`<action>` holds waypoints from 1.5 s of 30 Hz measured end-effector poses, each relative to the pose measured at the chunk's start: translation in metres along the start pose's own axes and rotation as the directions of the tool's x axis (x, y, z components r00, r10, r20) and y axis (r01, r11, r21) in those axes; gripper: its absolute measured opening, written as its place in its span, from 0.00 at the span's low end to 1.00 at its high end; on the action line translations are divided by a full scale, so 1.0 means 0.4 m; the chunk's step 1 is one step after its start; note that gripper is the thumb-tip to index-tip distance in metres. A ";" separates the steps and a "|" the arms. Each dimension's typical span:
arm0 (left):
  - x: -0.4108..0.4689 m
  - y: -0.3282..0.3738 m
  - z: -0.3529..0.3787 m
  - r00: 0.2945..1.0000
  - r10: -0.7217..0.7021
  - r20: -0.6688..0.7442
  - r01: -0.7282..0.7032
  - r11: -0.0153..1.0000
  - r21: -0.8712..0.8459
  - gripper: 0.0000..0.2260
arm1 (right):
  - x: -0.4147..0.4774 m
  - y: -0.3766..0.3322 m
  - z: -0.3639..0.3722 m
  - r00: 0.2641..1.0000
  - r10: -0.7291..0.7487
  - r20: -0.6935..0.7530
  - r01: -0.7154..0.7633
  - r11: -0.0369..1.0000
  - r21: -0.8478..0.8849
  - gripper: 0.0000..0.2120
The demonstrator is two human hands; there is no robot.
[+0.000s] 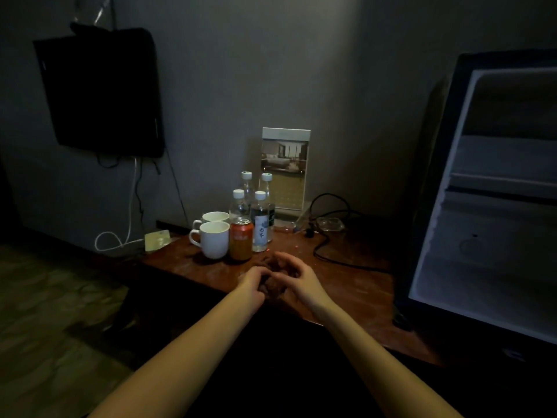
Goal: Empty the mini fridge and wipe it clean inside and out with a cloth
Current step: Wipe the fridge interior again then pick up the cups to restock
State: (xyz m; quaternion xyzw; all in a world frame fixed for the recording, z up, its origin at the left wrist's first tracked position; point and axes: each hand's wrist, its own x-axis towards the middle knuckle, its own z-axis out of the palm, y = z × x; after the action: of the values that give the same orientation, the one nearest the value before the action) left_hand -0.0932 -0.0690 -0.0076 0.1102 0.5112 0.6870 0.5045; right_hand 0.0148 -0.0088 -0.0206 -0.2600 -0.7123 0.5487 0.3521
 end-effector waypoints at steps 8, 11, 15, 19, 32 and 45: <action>0.040 -0.023 0.110 0.991 -0.028 0.131 0.067 0.950 -0.304 0.14 | 0.074 0.061 -0.039 0.986 -0.035 -0.160 -0.002 0.975 -0.224 0.22; 0.060 -0.033 0.147 0.994 0.015 0.106 0.027 0.923 -0.384 0.18 | 0.086 0.067 -0.035 0.982 -0.076 -0.174 0.054 0.990 -0.129 0.15; 0.121 -0.017 0.140 0.999 0.033 0.007 -0.029 0.951 -0.308 0.20 | 0.076 0.070 -0.044 0.993 -0.097 -0.061 0.086 0.984 -0.155 0.21; 0.184 -0.011 0.122 0.998 0.004 -0.056 -0.023 0.935 -0.355 0.22 | 0.082 0.063 -0.058 0.995 -0.085 0.050 0.090 0.989 -0.114 0.20; 0.307 0.065 -0.065 0.948 0.225 -0.223 -0.264 0.950 -0.163 0.16 | 0.297 0.030 -0.263 0.957 0.276 0.085 -0.272 0.961 -0.058 0.14; 0.355 0.062 -0.141 0.846 0.501 -0.181 -0.456 0.857 0.240 0.22 | 0.411 0.125 -0.176 0.994 0.026 -0.106 -0.105 0.493 -0.864 0.11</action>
State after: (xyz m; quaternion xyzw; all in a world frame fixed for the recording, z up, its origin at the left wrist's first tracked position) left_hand -0.2115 0.0129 -0.0649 0.1987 0.5861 0.7482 0.2392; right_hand -0.0320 0.1710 -0.0229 -0.4497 -0.8666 0.1192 0.1805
